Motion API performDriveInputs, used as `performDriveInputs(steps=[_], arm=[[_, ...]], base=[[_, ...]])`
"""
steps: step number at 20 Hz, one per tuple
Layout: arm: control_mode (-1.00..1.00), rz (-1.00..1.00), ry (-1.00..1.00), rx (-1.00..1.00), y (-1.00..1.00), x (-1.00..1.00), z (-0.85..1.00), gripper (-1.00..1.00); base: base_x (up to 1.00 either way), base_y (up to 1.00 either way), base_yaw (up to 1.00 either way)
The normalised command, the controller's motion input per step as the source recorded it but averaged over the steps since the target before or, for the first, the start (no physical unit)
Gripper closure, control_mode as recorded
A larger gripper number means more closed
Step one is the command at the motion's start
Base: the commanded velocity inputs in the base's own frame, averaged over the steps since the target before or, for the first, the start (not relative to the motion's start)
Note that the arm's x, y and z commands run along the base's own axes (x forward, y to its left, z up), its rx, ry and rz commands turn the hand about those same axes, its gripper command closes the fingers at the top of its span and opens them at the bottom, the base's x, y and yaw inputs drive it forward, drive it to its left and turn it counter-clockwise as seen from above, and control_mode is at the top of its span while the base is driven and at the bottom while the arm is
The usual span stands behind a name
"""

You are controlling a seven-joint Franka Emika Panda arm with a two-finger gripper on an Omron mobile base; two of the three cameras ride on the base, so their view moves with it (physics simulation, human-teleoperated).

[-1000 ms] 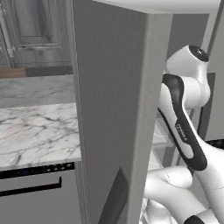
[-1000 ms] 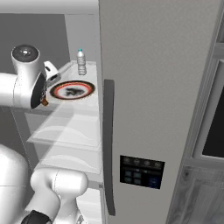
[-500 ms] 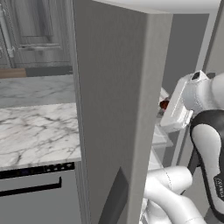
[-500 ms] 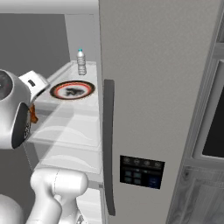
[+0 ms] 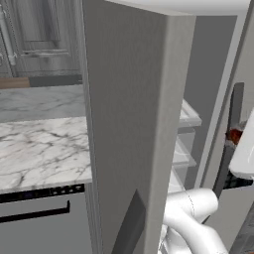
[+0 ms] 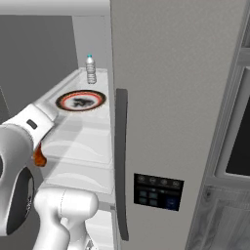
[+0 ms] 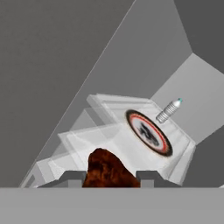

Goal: Retrieve the chicken drumstick from the fridge and place it on the saucepan with marinade on the stove.

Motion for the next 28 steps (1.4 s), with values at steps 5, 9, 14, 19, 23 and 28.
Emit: performDriveInputs(steps=[5, 9, 14, 19, 23, 28], arm=[[-1.0, 0.0, -0.07, 0.0, -0.22, -0.33, 0.04, 1.0], [-1.0, 0.0, 0.0, 0.0, -0.01, -0.01, 0.0, 1.0], [-1.0, 0.0, 0.0, 0.0, 0.0, 0.0, 0.0, 1.0], [1.0, 0.0, 0.0, 0.0, 0.0, 0.0, 0.0, 1.0], [1.0, 0.0, 0.0, 0.0, 0.0, 0.0, 0.0, 1.0], [1.0, 0.0, 0.0, 0.0, 0.0, 0.0, 0.0, 1.0]], base=[[0.0, 0.0, 0.0], [0.0, 0.0, 0.0], [0.0, 0.0, 0.0], [-0.08, 0.0, 0.0], [-0.46, -0.11, 0.0], [-0.75, -0.18, 0.0]])
